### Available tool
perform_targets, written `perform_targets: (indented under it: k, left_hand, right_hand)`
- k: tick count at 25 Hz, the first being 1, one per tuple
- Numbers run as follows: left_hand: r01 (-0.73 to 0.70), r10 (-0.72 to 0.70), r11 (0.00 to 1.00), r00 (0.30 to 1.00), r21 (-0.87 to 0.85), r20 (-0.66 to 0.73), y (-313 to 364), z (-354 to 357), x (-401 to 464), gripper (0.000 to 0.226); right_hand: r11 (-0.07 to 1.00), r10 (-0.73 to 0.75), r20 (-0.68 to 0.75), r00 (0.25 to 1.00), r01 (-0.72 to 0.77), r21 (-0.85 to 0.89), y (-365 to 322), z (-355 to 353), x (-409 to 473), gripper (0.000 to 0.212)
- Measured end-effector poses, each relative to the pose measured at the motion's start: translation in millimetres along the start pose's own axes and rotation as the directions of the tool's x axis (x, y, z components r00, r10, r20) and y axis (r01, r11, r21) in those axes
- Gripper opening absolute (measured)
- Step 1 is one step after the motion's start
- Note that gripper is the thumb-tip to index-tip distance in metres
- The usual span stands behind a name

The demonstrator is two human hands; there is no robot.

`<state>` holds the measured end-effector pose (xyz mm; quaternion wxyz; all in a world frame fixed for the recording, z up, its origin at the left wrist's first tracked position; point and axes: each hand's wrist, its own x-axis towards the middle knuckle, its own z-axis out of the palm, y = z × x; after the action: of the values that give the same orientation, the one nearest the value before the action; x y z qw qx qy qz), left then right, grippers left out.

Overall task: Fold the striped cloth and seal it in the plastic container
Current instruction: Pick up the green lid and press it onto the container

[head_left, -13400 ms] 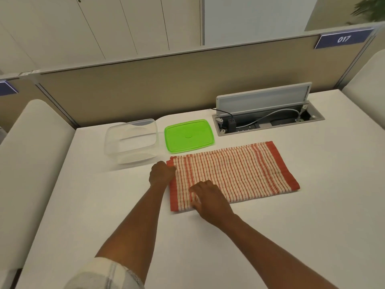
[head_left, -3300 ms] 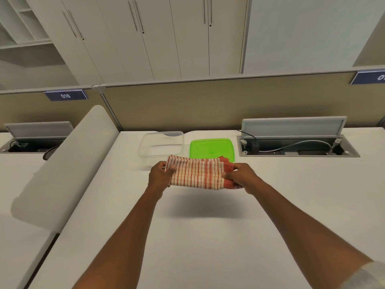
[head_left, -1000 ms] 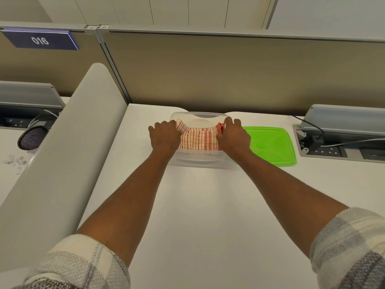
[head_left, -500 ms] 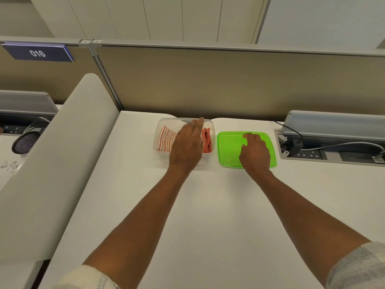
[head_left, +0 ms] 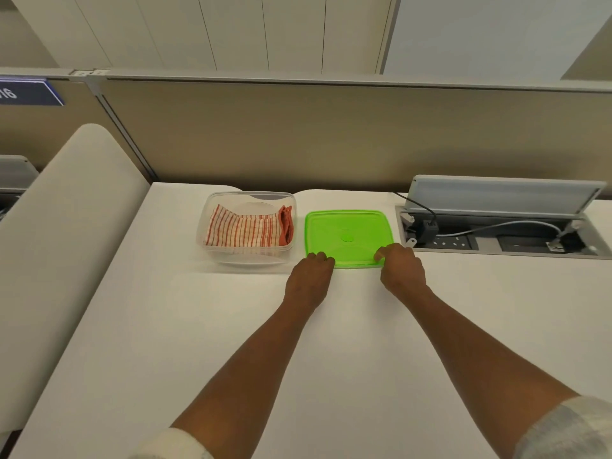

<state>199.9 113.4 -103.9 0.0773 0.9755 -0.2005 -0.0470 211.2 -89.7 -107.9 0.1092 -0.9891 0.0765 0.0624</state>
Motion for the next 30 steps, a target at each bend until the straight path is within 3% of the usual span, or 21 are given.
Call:
perform_targets:
  k: [3,8,12,17,20,22,24,27,30]
  left_hand:
    - [0.036,-0.034,0.997,0.999,0.063,-0.026,5,1,5,0.027]
    - [-0.038,0.05,0.977,0.998,0.21,-0.05,2,4,8,0.028]
    - [-0.109,0.142,0.972,0.978,0.206,-0.153,0,-6,-3,0.028]
    - [-0.185,0.256,0.959,0.892,0.217,-0.373,-5,-30,-19,0.023]
    - [-0.225,0.286,0.958,0.822,0.181,-0.492,-10,-44,-21,0.02]
    - [-0.206,0.209,0.976,0.806,0.068,-0.554,-11,-54,-27,0.022]
    - [-0.18,0.052,0.972,0.793,-0.153,-0.607,-13,-62,-31,0.032]
    - [-0.165,-0.239,0.817,0.775,-0.552,-0.585,-16,-75,-31,0.047]
    - [-0.149,-0.409,0.688,0.729,-0.711,-0.548,-25,-88,-29,0.057]
  right_hand:
    - [0.997,-0.026,0.005,1.0,0.025,0.072,6,2,0,0.041]
    - [0.987,-0.086,-0.016,0.996,0.088,0.138,15,7,-6,0.047]
    - [0.939,-0.091,-0.155,0.984,0.136,0.315,26,-1,-13,0.044]
    - [0.885,-0.012,-0.349,0.937,0.173,0.433,31,-26,-24,0.048]
    - [0.783,0.08,-0.373,0.924,0.174,0.598,26,-45,-31,0.034]
    - [0.744,0.065,-0.36,0.931,0.195,0.639,23,-60,-37,0.026]
    - [0.773,0.005,-0.382,0.924,0.238,0.587,21,-74,-40,0.015]
    - [0.775,0.004,-0.391,0.92,0.244,0.583,12,-88,-42,0.011]
    - [0.72,0.038,-0.399,0.916,0.252,0.647,-7,-95,-40,0.013]
